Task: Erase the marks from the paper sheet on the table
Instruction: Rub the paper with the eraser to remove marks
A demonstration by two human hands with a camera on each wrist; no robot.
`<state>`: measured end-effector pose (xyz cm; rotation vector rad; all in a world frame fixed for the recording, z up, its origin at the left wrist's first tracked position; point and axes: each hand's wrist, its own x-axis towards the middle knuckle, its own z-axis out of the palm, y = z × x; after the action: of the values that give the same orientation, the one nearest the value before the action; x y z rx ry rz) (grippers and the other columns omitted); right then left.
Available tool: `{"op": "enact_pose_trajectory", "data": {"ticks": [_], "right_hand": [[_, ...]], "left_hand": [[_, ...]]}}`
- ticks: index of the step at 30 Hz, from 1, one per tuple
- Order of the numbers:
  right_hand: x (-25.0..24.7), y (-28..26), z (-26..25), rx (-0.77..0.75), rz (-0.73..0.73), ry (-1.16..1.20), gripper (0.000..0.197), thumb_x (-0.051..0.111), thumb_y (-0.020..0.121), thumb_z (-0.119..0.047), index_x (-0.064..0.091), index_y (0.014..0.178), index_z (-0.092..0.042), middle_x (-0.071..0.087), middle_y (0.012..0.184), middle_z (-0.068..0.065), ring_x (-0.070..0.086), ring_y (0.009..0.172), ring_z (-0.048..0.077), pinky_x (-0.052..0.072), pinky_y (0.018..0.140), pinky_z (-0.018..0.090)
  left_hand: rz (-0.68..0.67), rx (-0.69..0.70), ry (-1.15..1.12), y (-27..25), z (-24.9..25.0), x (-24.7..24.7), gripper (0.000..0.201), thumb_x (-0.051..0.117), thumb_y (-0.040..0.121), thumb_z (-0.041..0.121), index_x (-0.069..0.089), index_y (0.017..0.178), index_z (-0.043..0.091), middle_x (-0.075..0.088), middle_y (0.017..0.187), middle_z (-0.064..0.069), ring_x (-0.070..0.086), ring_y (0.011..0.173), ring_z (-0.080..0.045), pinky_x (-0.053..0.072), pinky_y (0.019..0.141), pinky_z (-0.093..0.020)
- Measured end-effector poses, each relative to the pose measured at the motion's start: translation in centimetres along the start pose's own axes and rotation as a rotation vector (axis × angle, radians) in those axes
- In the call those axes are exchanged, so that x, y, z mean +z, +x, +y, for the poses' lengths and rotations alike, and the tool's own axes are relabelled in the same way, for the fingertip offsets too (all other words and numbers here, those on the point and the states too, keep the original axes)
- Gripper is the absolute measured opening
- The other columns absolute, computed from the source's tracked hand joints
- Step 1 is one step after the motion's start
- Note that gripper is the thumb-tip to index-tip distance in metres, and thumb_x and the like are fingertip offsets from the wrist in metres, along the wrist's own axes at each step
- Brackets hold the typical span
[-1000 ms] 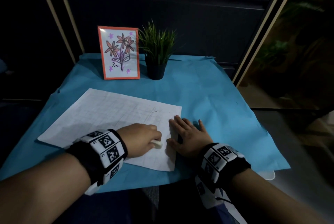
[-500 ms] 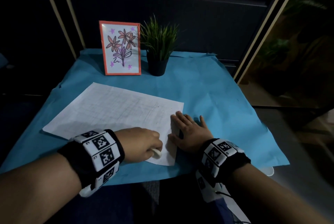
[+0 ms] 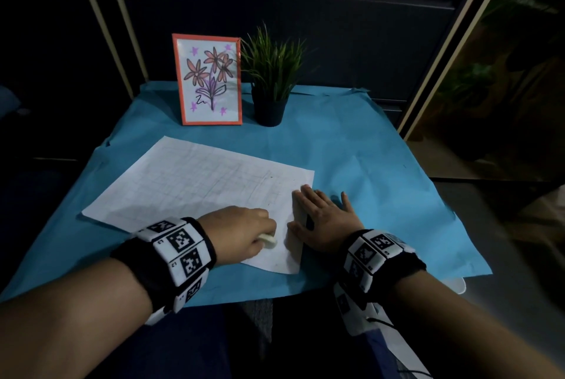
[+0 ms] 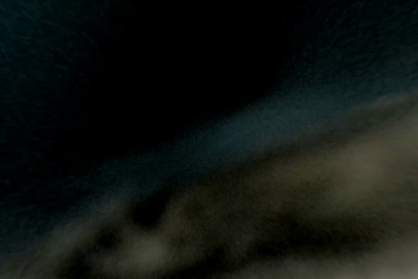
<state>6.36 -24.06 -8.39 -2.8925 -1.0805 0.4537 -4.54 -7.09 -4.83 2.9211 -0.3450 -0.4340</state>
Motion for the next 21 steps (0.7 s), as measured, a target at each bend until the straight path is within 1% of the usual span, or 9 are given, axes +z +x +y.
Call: {"op": "enact_pose_trajectory", "data": {"ticks": [2,4,6,8,11,13,15,18,21], "right_hand": [[0.1,0.1,0.0,0.001,0.001,-0.007,0.068,0.027,0.094,-0.060,0.001,0.151,-0.033,-0.006,0.159,-0.011,0.000,0.146,0.009,-0.013,0.115,0.049],[0.2,0.0,-0.1,0.001,0.002,-0.001,0.068,0.027,0.094,-0.060,0.002,0.151,-0.033,-0.005,0.159,-0.011,0.000,0.146,0.009,-0.013,0.115,0.049],[0.2,0.0,-0.1,-0.003,0.018,0.022,0.068,0.028,0.094,-0.059,0.003,0.151,-0.031,-0.005,0.160,-0.010,0.001,0.146,0.010,-0.014,0.115,0.049],[0.0,0.0,0.0,-0.013,0.079,0.071,0.068,0.034,0.094,-0.056,0.008,0.151,-0.030,-0.002,0.160,-0.008,0.002,0.147,0.011,-0.014,0.114,0.049],[-0.6,-0.4,0.0,-0.102,0.154,0.117,0.063,0.045,0.092,-0.051,0.022,0.148,-0.035,0.006,0.159,-0.008,0.005,0.147,0.013,-0.011,0.114,0.050],[-0.5,-0.9,-0.4,-0.169,0.106,0.126,0.064,0.042,0.085,-0.058,0.028,0.145,-0.039,0.015,0.157,-0.012,0.007,0.146,0.012,-0.010,0.113,0.053],[-0.4,-1.2,-0.7,-0.175,0.081,0.135,0.062,0.045,0.087,-0.060,0.030,0.144,-0.040,0.019,0.156,-0.015,0.008,0.145,0.009,-0.011,0.113,0.053],[-0.4,-1.1,-0.6,-0.155,0.079,0.129,0.058,0.049,0.089,-0.054,0.029,0.143,-0.043,0.019,0.155,-0.017,0.007,0.145,0.008,-0.013,0.114,0.052],[-0.4,-1.1,-0.5,-0.139,0.060,0.110,0.058,0.047,0.090,-0.056,0.026,0.143,-0.045,0.015,0.156,-0.018,0.005,0.145,0.009,-0.013,0.114,0.051]], "left_hand": [[-0.040,0.028,-0.010,-0.2,0.0,0.2,0.022,0.045,0.099,0.028,0.058,0.115,0.022,0.052,0.110,0.006,0.054,0.092,-0.016,0.039,0.076,-0.025],[-0.097,0.065,-0.031,-0.5,-0.1,0.1,0.025,0.046,0.099,0.029,0.060,0.119,0.025,0.053,0.112,0.008,0.052,0.100,-0.012,0.042,0.085,-0.028],[-0.082,0.079,-0.012,-0.5,-0.1,0.1,0.025,0.045,0.099,0.030,0.058,0.121,0.025,0.053,0.113,0.009,0.047,0.107,-0.008,0.040,0.090,-0.027],[0.008,0.044,-0.034,0.0,-0.2,0.2,0.021,0.044,0.100,0.029,0.057,0.116,0.024,0.053,0.112,0.009,0.049,0.103,-0.009,0.037,0.083,-0.022],[0.073,-0.032,-0.070,0.8,-0.7,0.2,0.017,0.045,0.100,0.028,0.056,0.111,0.019,0.053,0.109,0.004,0.054,0.095,-0.017,0.036,0.075,-0.025],[0.059,-0.058,-0.069,1.2,-1.1,0.1,0.018,0.044,0.100,0.028,0.056,0.111,0.019,0.052,0.110,0.003,0.054,0.096,-0.018,0.037,0.077,-0.026],[0.044,-0.057,-0.068,1.3,-1.1,0.0,0.020,0.044,0.101,0.030,0.057,0.112,0.021,0.052,0.111,0.004,0.054,0.098,-0.017,0.035,0.077,-0.024],[0.003,-0.036,-0.081,1.0,-0.7,-0.2,0.023,0.044,0.101,0.030,0.059,0.118,0.024,0.051,0.114,0.006,0.053,0.102,-0.015,0.034,0.079,-0.021],[-0.056,0.006,-0.080,0.6,-0.6,-0.7,0.027,0.046,0.100,0.029,0.060,0.123,0.027,0.052,0.115,0.008,0.050,0.106,-0.010,0.036,0.086,-0.020]]}}
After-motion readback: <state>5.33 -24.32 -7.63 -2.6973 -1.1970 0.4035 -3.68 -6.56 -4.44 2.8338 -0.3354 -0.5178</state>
